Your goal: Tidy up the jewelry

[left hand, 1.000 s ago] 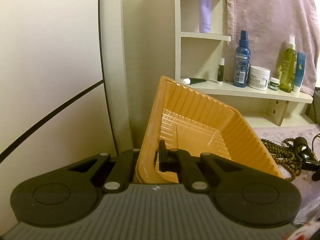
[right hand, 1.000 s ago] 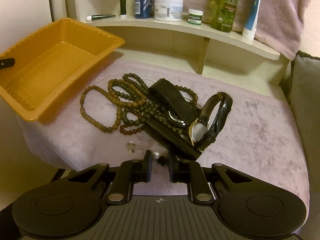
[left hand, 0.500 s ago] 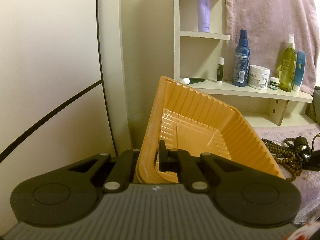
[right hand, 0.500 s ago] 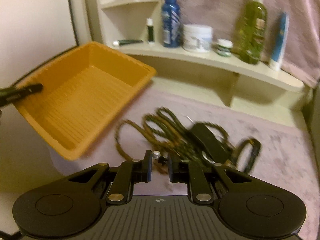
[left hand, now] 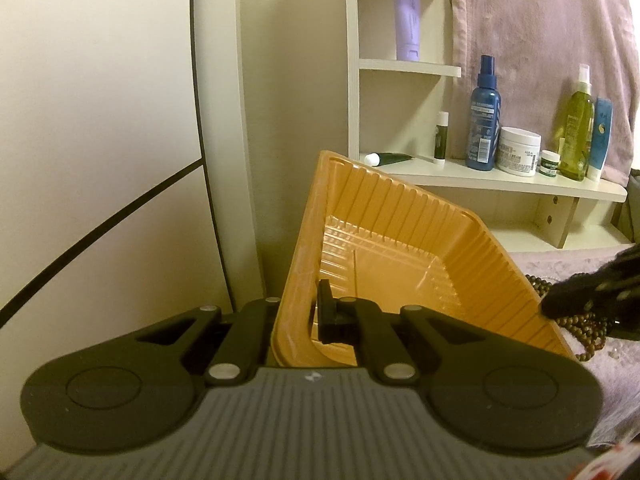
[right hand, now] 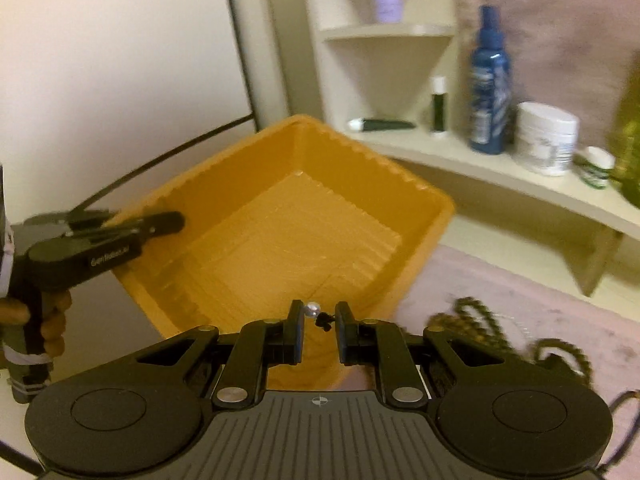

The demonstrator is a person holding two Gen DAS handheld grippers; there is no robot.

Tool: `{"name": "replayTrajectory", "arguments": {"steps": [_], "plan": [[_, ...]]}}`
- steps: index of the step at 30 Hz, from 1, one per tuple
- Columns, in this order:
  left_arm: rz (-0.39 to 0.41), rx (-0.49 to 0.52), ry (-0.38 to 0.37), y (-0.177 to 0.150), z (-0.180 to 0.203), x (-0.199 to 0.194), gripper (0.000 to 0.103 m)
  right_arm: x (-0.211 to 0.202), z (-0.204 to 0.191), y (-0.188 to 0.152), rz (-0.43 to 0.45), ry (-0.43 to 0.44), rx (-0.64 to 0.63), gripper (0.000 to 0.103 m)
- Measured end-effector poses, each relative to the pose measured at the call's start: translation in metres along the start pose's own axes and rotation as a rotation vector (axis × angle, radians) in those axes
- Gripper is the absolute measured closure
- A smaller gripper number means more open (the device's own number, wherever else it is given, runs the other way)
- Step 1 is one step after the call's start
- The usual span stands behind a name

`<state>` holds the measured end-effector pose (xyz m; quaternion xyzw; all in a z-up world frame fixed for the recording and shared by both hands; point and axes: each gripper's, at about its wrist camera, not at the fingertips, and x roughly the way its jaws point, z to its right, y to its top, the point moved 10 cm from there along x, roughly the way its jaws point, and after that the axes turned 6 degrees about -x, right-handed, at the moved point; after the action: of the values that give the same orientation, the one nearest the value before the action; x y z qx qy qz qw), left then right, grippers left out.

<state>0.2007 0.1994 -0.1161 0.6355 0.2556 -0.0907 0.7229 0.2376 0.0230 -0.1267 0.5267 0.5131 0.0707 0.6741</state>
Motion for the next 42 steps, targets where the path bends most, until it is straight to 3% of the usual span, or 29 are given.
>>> {"name": "replayTrajectory", "arguments": {"steps": [11, 15, 17, 26, 35, 42], "plan": [[-0.010, 0.008, 0.006, -0.001, 0.001, 0.002, 0.098, 0.023, -0.010, -0.013, -0.056, 0.006, -0.021, 0.085], [-0.011, 0.013, 0.004, -0.001, 0.001, 0.002, 0.098, 0.021, -0.008, -0.011, -0.039, 0.008, -0.006, 0.061], [-0.010, 0.016, 0.005, -0.001, 0.002, 0.001, 0.098, 0.019, -0.008, -0.008, -0.021, 0.007, -0.003, 0.057], [-0.011, 0.022, -0.002, -0.001, 0.002, 0.002, 0.098, -0.023, 0.026, -0.005, 0.054, -0.058, 0.058, 0.057], [-0.013, 0.042, -0.004, -0.002, 0.002, 0.003, 0.098, -0.070, 0.087, -0.056, 0.007, -0.188, 0.164, 0.057], [-0.012, 0.046, 0.000, -0.002, 0.002, 0.003, 0.098, -0.086, 0.099, -0.081, -0.040, -0.227, 0.183, 0.057]]}}
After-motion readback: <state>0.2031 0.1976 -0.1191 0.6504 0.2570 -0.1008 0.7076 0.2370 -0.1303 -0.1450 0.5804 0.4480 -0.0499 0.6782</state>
